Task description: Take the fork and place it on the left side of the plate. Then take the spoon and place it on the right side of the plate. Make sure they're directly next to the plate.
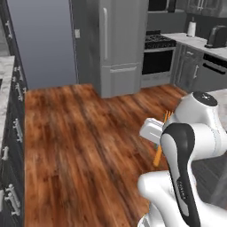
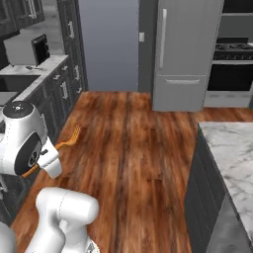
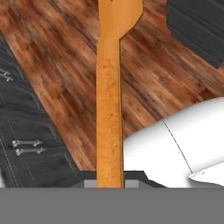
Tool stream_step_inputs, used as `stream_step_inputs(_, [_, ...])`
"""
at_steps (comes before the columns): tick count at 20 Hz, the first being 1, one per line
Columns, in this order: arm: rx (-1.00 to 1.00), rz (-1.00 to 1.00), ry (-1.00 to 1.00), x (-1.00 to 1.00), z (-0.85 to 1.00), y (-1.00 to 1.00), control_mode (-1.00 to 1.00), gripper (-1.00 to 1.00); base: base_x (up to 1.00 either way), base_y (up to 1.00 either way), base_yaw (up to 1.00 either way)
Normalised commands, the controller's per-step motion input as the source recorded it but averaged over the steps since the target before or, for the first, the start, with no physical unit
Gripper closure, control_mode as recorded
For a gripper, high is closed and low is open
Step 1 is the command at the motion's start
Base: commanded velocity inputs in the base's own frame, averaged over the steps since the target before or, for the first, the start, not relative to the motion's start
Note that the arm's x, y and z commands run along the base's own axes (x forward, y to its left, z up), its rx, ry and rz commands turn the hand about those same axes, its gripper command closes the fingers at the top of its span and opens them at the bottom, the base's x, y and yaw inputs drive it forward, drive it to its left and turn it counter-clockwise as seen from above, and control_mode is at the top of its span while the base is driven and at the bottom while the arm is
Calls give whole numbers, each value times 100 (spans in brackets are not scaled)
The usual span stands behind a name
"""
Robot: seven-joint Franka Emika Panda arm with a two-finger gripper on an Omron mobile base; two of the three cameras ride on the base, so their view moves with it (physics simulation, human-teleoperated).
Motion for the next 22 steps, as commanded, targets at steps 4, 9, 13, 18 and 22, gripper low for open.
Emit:
stream_step_inputs(4, [0,0,0,0,0,0,100,100,-82,-91,-14])
stream_step_inputs(9, [0,0,0,0,0,0,100,100,-57,-100,-11])
stream_step_inputs(13, [0,0,0,0,0,0,100,100,-60,-100,-7])
stream_step_inputs(18, [0,0,0,0,0,0,100,100,-41,-100,-5])
stream_step_inputs(22, [0,0,0,0,0,0,100,100,-1,-100,-2])
